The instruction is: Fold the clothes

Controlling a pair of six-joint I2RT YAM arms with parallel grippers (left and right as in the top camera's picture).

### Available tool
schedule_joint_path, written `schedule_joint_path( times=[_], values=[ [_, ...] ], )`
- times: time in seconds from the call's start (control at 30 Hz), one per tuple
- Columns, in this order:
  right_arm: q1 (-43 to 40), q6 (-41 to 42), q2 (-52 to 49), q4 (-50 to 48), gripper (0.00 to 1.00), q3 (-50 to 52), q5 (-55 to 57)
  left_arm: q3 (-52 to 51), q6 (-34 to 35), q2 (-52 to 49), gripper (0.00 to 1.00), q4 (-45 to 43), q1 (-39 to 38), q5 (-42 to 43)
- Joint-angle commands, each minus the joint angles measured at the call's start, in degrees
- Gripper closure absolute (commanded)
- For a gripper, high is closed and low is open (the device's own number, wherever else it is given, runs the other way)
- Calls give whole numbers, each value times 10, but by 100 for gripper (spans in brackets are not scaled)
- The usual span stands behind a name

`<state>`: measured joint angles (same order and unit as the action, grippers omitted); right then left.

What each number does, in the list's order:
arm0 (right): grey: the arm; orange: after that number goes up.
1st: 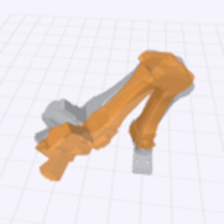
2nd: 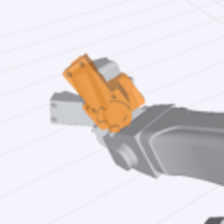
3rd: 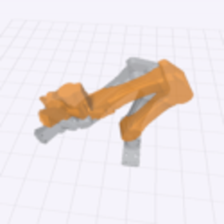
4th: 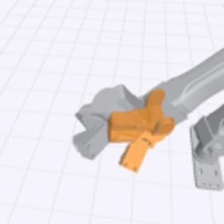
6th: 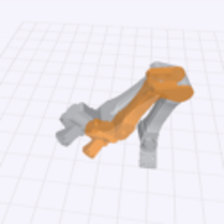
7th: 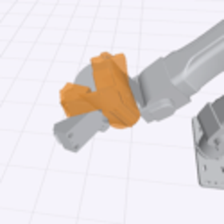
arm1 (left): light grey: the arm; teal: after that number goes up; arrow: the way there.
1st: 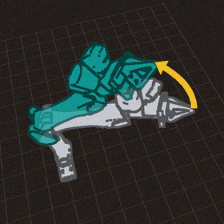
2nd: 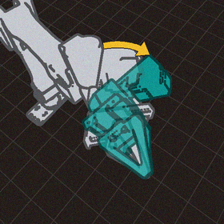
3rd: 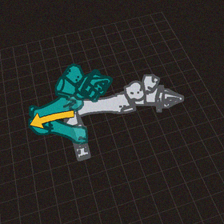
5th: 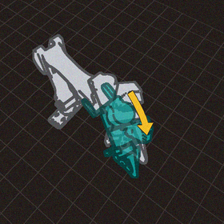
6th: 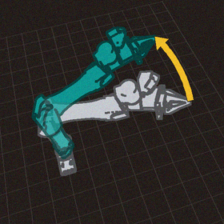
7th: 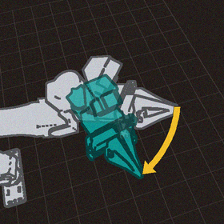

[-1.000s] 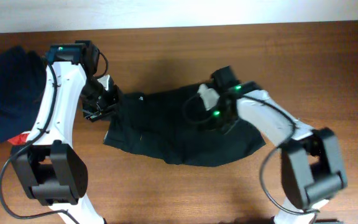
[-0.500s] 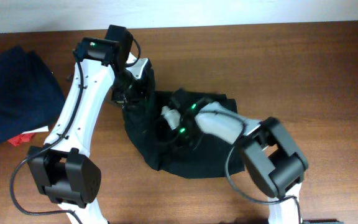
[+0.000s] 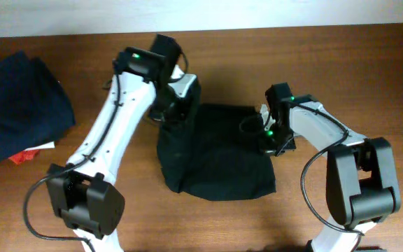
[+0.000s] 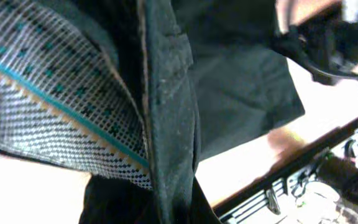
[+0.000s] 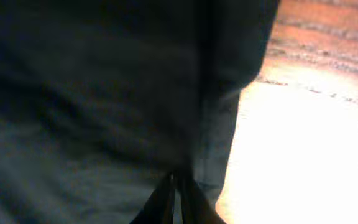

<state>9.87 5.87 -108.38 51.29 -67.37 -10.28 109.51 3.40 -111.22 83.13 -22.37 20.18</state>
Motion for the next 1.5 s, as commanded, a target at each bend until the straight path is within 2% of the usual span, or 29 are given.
schedule_joint_path(
  times=[0.0,0.17,0.43,0.47,0.5,0.53,0.6,0.7,0.8,0.83,0.9,0.97,1.03,1.23,1.3,1.47],
  values=[
    [-4,6,-8,-37,86,38,35,12,-13,3,99,15,-38,21],
    [-6,8,-8,-72,84,63,35,12,-3,3,100,38,-99,21],
    [-6,17,-8,-56,84,63,33,12,118,3,99,-59,-181,-20],
    [-6,17,-8,-56,84,63,33,12,125,2,97,-67,-183,-20],
    [-6,17,-8,-56,84,63,33,12,125,1,81,-71,-183,-20],
    [-6,17,-7,-52,75,63,33,12,125,-1,72,-74,-183,-20],
    [-7,17,-5,-36,66,58,35,12,124,-2,67,-77,-182,-21],
    [-43,42,26,41,63,-10,77,12,124,-2,67,-90,-165,-58],
    [-106,52,66,146,61,-132,150,12,124,-2,67,-104,-123,-72],
    [-129,52,76,183,60,-177,143,12,124,-2,67,-119,-99,-86],
    [-148,23,96,232,61,-236,57,12,119,-9,66,-154,-70,-102],
    [-139,-42,110,247,59,-241,-71,12,92,-27,63,-194,-54,-102],
    [-115,-61,108,264,58,-231,-136,12,84,-57,62,-225,-51,-102],
    [26,-60,108,251,57,-136,-158,12,68,-167,61,-271,-30,-102],
    [74,-22,107,184,57,-59,-163,12,68,-206,59,-280,-17,-102],
    [98,7,106,88,56,68,-202,9,68,-243,55,-273,-9,-99]
  ],
)
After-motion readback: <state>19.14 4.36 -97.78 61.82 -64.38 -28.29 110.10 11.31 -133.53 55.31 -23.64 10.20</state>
